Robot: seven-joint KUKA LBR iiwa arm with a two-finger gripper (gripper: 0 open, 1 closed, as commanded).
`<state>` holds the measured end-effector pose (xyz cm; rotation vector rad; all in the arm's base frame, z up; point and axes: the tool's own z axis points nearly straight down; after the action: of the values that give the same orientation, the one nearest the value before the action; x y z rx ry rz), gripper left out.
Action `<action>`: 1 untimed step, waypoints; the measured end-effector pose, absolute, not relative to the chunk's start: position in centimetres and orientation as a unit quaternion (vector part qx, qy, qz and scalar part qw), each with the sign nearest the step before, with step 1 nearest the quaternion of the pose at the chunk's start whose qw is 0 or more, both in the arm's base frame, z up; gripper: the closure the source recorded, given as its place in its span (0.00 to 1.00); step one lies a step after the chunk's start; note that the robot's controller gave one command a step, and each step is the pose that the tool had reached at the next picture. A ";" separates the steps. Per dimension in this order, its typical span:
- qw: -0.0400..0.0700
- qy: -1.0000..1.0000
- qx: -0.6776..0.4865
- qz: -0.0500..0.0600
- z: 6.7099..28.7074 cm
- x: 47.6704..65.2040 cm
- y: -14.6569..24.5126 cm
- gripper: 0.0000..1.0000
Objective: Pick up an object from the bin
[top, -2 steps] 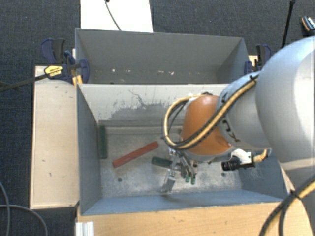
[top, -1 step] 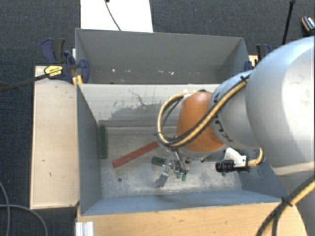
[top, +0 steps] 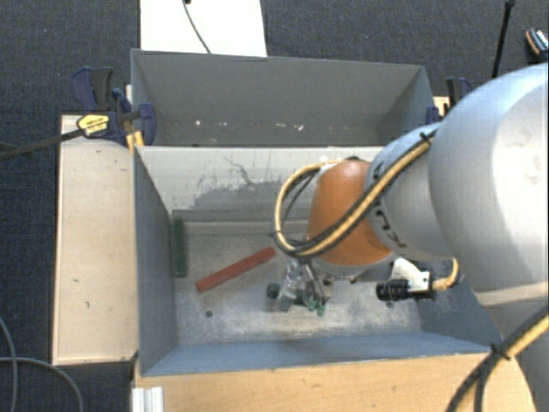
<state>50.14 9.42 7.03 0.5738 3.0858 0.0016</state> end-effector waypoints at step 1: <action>0.002 0.984 0.181 0.001 9.3 50.2 9.4 1.00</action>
Offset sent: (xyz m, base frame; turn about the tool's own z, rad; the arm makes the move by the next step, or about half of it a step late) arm 0.0000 0.0000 0.0217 0.0000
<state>50.24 9.43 9.33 0.5664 3.0853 0.0034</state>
